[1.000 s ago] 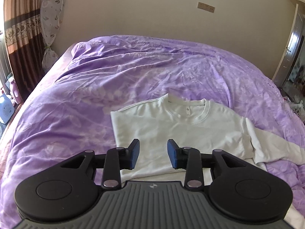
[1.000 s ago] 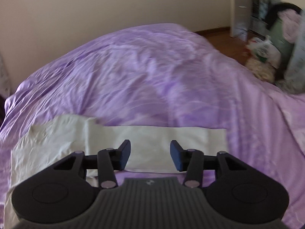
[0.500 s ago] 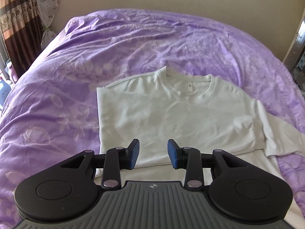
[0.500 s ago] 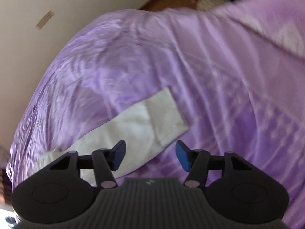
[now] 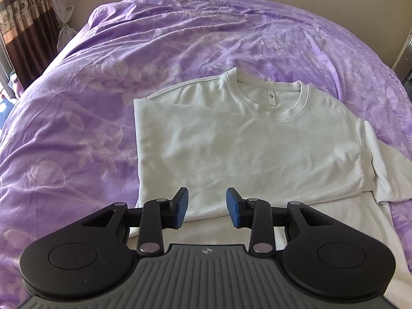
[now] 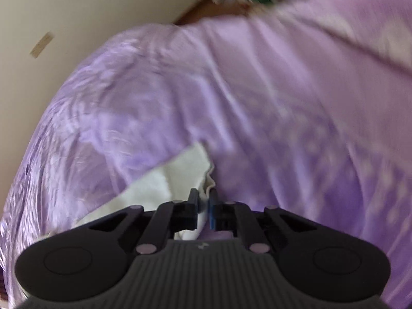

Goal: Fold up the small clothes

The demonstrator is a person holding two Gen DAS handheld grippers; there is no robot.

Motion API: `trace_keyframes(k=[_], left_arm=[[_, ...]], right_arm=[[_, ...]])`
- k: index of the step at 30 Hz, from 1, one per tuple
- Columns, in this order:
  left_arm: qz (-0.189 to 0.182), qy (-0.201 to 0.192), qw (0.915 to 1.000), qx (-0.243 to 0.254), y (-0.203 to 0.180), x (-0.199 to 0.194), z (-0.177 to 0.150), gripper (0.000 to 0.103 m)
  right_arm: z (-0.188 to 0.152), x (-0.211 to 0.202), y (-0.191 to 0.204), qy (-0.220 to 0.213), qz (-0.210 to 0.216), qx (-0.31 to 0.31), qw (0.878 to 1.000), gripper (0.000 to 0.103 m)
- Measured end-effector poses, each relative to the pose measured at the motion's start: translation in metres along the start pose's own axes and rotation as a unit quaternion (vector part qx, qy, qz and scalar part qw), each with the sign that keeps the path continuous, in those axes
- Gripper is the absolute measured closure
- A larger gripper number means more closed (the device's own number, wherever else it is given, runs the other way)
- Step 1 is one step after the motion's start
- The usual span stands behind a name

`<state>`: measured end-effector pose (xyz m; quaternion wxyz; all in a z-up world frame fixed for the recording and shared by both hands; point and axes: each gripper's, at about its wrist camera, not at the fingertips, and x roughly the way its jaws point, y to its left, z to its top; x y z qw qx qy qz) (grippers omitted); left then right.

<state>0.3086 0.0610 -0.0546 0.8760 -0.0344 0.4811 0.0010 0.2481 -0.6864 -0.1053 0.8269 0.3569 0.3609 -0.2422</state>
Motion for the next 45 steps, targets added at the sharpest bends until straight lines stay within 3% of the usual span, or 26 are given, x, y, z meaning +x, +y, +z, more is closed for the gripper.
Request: trace_keyframes(k=[5,10,16,21,25,33,40,43,45], left_arm=[[-0.033,-0.011,0.9992,-0.022,0.013,-0.02,-0.004,0.062],[-0.05,-0.028,0.9979,-0.03,0.029,-0.043,-0.014,0.062],[-0.06,-0.038,0.9966,-0.041,0.052,-0.065,-0.022,0.062],[-0.07,-0.054,0.9947,-0.053,0.075,-0.082,-0.026,0.062],[-0.064,-0.069,0.9934,-0.065,0.099,-0.096,-0.027,0.062],[-0.061,-0.086,0.9889,-0.104,0.149,-0.102,-0.031,0.062],[-0.08,-0.071,0.9877,-0.114,0.168,-0.076,-0.041,0.062],[-0.09,-0.066,0.9869,-0.116,0.17,-0.067,-0.041,0.062],[-0.1,-0.063,0.9859,-0.118,0.17,-0.061,-0.041,0.062]], right_arm=[[0.031,-0.063,0.068,-0.058,0.024,-0.066,0.996,0.101],[0.061,-0.147,0.168,-0.127,0.059,-0.137,0.981,0.101],[0.032,-0.22,0.303,-0.16,0.135,-0.238,0.948,0.101],[-0.045,-0.24,0.407,-0.15,0.188,-0.332,0.912,0.101],[-0.123,-0.234,0.474,-0.131,0.211,-0.38,0.891,0.101],[-0.267,-0.187,0.57,-0.051,0.271,-0.432,0.859,0.101],[-0.403,-0.082,0.587,0.078,0.261,-0.447,0.852,0.101],[-0.447,-0.04,0.579,0.144,0.258,-0.44,0.848,0.1],[-0.463,-0.024,0.573,0.175,0.264,-0.432,0.845,0.093]])
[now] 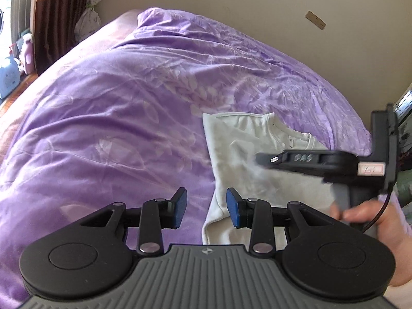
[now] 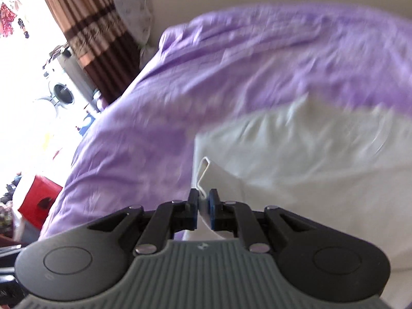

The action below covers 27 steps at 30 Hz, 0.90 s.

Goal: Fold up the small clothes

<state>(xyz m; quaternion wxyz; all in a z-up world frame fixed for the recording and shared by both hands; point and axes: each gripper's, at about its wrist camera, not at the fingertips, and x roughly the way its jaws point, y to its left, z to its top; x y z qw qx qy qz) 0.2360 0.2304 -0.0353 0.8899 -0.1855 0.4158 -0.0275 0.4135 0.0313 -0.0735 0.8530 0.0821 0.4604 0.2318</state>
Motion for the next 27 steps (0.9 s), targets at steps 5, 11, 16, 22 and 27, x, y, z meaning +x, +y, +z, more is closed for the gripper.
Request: trace_keyframes(k=[5,11,16,22,27], left_arm=[[-0.021,0.004,0.9996,-0.016,0.0,0.014,0.004,0.061],[-0.034,0.018,0.9988,-0.03,-0.012,0.051,0.012,0.058],[-0.01,0.025,0.9996,-0.008,-0.032,0.097,0.018,0.055],[0.018,0.037,0.9991,-0.006,-0.043,0.149,0.023,0.055],[0.05,0.04,0.9977,0.02,-0.052,0.175,0.022,0.091]], right_arm=[[-0.013,0.005,0.0,0.02,0.043,-0.005,0.999,0.059],[-0.006,-0.054,-0.048,0.005,0.003,-0.045,0.999,0.059],[-0.016,-0.104,-0.151,0.001,-0.088,-0.023,0.996,0.059],[-0.037,-0.155,-0.287,-0.016,-0.17,0.076,0.982,0.058],[-0.053,-0.167,-0.346,-0.02,-0.174,0.115,0.978,0.058]])
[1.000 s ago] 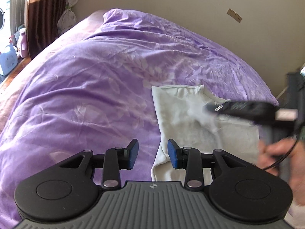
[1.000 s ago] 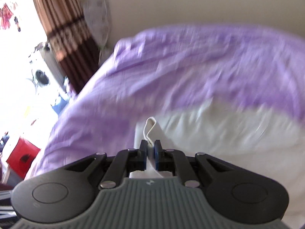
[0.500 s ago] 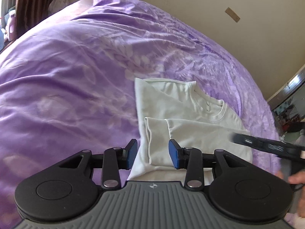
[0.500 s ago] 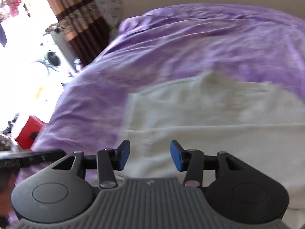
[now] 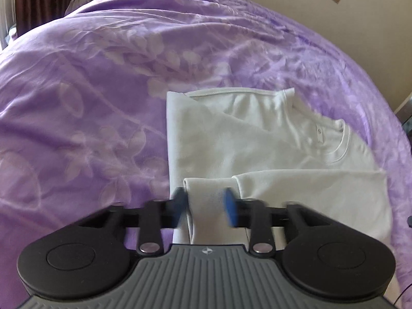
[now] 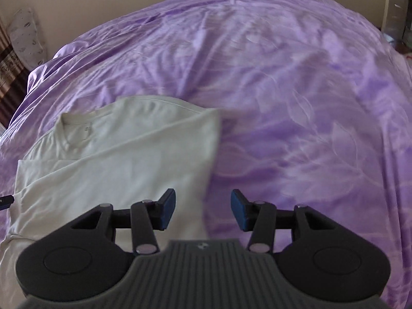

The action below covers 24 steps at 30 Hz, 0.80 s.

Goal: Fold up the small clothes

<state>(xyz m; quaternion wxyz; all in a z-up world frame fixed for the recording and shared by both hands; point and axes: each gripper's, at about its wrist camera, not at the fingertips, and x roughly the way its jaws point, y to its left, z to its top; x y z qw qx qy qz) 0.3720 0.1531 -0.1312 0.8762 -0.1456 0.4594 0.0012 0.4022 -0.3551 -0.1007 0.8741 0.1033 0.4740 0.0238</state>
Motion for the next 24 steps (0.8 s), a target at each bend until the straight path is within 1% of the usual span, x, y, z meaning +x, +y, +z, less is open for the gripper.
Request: trace_keyframes(k=[1,3,7,11,12,13,15,16,18,20,24], left_arm=[[0.009,-0.01,0.9998,0.011,-0.003,-0.001,-0.001,0.094],[0.006,-0.025,0.9993,0.028,-0.008,-0.005,-0.002,0.098],[-0.013,-0.053,0.9976,0.044,-0.018,-0.027,0.003,0.099],[-0.034,-0.092,0.9943,0.043,-0.025,-0.053,0.019,0.099],[-0.03,-0.091,0.9946,0.042,-0.026,-0.054,0.022,0.099],[-0.019,-0.081,0.9955,0.045,-0.025,-0.049,0.024,0.099],[0.012,-0.054,0.9973,0.049,-0.022,-0.03,0.023,0.099],[0.019,-0.04,0.9981,0.043,-0.018,-0.02,0.021,0.099],[0.022,-0.026,0.9988,0.036,-0.011,-0.005,0.014,0.099],[0.032,-0.022,0.9983,0.043,-0.008,0.008,0.007,0.099],[0.029,-0.016,0.9985,0.044,-0.002,0.016,0.002,0.099]], right_arm=[[-0.002,0.004,-0.006,0.003,0.004,0.0,1.0,0.058],[-0.005,0.01,-0.011,0.008,0.008,-0.005,1.0,0.058],[-0.013,0.022,-0.014,0.013,0.019,-0.017,1.0,0.058],[-0.011,0.029,-0.011,0.005,0.029,-0.004,1.0,0.058],[-0.008,0.029,-0.011,-0.001,0.031,-0.002,1.0,0.058],[-0.006,0.029,-0.009,-0.005,0.032,-0.003,0.999,0.058],[0.0,0.031,-0.006,-0.017,0.028,-0.009,0.999,0.058],[0.003,0.033,-0.004,-0.022,0.025,-0.011,0.999,0.058],[0.009,0.039,-0.004,-0.026,0.02,-0.006,0.999,0.059],[0.012,0.046,-0.006,-0.023,0.025,0.014,0.999,0.066],[0.004,0.048,-0.003,0.009,0.049,0.033,0.998,0.066]])
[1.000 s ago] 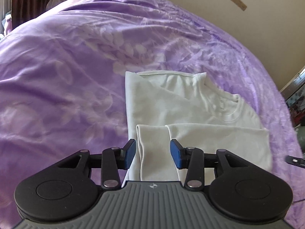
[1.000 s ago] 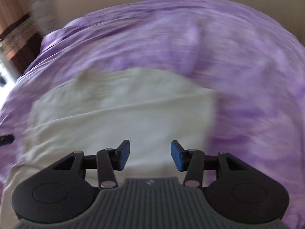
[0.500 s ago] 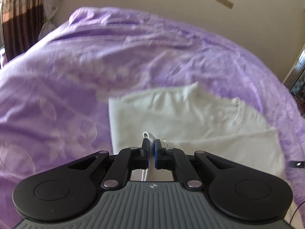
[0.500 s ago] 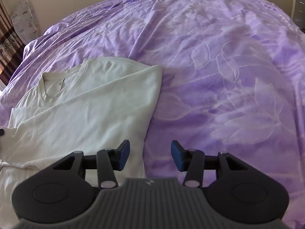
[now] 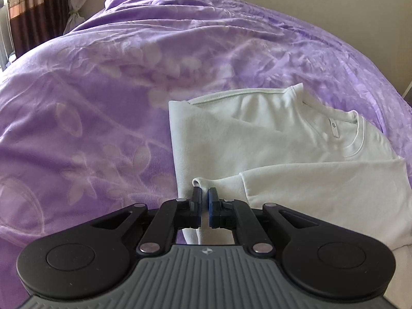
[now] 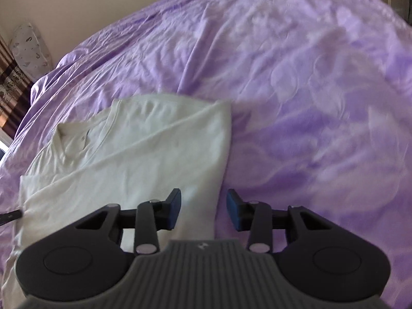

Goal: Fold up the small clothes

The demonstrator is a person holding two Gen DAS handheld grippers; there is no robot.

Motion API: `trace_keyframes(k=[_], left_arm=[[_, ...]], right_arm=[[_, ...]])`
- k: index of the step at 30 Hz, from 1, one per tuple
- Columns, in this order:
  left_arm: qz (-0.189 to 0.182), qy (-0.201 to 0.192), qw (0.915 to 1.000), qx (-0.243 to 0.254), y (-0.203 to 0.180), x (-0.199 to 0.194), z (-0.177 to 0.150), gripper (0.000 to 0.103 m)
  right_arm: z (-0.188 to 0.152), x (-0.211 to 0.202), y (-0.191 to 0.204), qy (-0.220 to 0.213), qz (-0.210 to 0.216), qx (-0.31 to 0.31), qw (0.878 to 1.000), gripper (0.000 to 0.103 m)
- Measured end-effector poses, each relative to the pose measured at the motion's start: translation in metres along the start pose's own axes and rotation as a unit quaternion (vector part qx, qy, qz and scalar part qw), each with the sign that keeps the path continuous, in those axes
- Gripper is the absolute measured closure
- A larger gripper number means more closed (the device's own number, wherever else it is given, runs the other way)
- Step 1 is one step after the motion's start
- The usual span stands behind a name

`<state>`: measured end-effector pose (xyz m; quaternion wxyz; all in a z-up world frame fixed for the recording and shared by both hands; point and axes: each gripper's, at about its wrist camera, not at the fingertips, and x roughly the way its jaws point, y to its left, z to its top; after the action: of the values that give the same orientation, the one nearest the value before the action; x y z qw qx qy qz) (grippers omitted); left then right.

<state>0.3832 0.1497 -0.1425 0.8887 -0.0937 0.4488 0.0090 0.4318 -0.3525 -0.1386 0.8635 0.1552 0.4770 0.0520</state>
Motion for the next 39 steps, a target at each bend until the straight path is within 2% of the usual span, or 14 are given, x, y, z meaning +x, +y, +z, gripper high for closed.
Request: trace_keyframes(k=[3,6,8,12,14,19,24,27,30,34,36,39], left_arm=[[0.004,0.007,1.0,0.005,0.0,0.004,0.0,0.098],[0.012,0.011,0.9998,0.012,-0.003,0.006,-0.002,0.098],[0.018,0.013,0.9996,0.017,-0.005,0.005,-0.003,0.097],[0.035,0.03,0.9982,0.038,-0.009,-0.009,0.0,0.093],[0.034,0.031,0.9979,0.047,-0.009,-0.022,-0.002,0.093],[0.024,0.034,0.9963,0.075,-0.007,-0.064,-0.009,0.093],[0.02,0.01,0.9953,0.094,-0.009,-0.131,-0.005,0.093],[0.021,-0.014,0.9929,0.116,-0.017,-0.18,-0.002,0.093],[0.021,-0.037,0.9877,0.15,-0.033,-0.232,-0.006,0.093],[0.003,-0.055,0.9771,0.205,-0.058,-0.288,-0.021,0.09],[-0.004,-0.057,0.97,0.236,-0.071,-0.309,-0.032,0.088],[-0.008,-0.053,0.9535,0.296,-0.092,-0.335,-0.054,0.085]], right_arm=[[-0.016,-0.008,0.006,0.019,0.004,-0.02,1.0,0.067],[-0.037,0.001,0.005,0.062,-0.048,-0.055,0.995,0.076],[-0.049,0.005,-0.006,0.077,-0.054,-0.065,0.993,0.079],[-0.051,-0.008,-0.011,0.07,-0.066,-0.057,0.994,0.079],[-0.05,-0.017,-0.007,0.064,-0.076,-0.071,0.992,0.078],[-0.051,-0.046,0.005,0.05,-0.066,-0.091,0.992,0.078],[-0.049,-0.096,0.017,0.025,-0.046,-0.112,0.992,0.078],[-0.046,-0.142,0.027,-0.007,-0.039,-0.135,0.99,0.078],[-0.046,-0.192,0.037,-0.036,-0.029,-0.161,0.986,0.077],[-0.054,-0.256,0.052,-0.055,-0.025,-0.214,0.975,0.07],[-0.06,-0.287,0.058,-0.065,-0.027,-0.232,0.97,0.07],[-0.074,-0.327,0.067,-0.07,-0.029,-0.26,0.963,0.066]])
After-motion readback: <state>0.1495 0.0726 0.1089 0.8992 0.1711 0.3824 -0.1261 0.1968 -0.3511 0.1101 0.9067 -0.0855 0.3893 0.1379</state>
